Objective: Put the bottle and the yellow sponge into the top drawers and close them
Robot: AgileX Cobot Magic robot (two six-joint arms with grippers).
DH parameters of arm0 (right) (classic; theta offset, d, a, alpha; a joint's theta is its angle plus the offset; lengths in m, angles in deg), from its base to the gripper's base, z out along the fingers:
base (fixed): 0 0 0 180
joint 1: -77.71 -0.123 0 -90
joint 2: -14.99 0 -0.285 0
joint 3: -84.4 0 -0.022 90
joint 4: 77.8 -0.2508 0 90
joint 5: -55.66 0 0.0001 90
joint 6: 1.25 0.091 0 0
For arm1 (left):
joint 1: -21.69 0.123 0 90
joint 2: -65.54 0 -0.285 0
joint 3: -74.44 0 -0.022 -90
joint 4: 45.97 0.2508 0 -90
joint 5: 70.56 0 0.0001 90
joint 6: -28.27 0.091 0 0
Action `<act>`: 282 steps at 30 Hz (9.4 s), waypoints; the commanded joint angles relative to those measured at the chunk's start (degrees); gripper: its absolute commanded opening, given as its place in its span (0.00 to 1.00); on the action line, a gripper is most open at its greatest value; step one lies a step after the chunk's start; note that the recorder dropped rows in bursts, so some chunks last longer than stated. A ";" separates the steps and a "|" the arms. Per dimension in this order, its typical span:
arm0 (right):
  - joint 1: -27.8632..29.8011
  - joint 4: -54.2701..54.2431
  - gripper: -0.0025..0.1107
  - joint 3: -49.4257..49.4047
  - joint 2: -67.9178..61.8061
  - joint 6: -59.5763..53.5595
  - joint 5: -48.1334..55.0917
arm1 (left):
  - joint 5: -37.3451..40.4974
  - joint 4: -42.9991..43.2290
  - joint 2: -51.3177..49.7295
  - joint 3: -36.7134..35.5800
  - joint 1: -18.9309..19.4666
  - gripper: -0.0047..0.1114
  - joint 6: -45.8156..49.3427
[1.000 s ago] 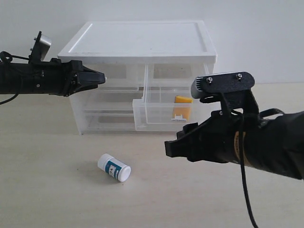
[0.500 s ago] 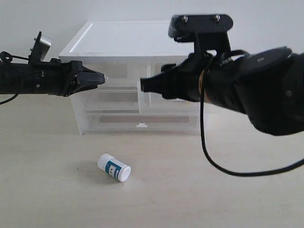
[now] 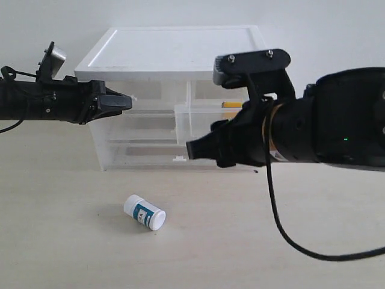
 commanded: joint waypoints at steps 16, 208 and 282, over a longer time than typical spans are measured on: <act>0.05 8.65 0.45 4.93 -7.94 5.44 5.47 | -2.33 -1.27 0.02 0.73 0.10 0.39 0.24; 12.66 -1.37 0.45 26.84 -20.12 -11.12 -1.23 | 17.23 -5.98 -9.98 9.02 1.95 0.35 -15.73; 12.66 0.09 0.45 26.84 -20.12 -9.60 -3.34 | 21.47 -5.98 6.66 -25.18 2.72 0.07 0.49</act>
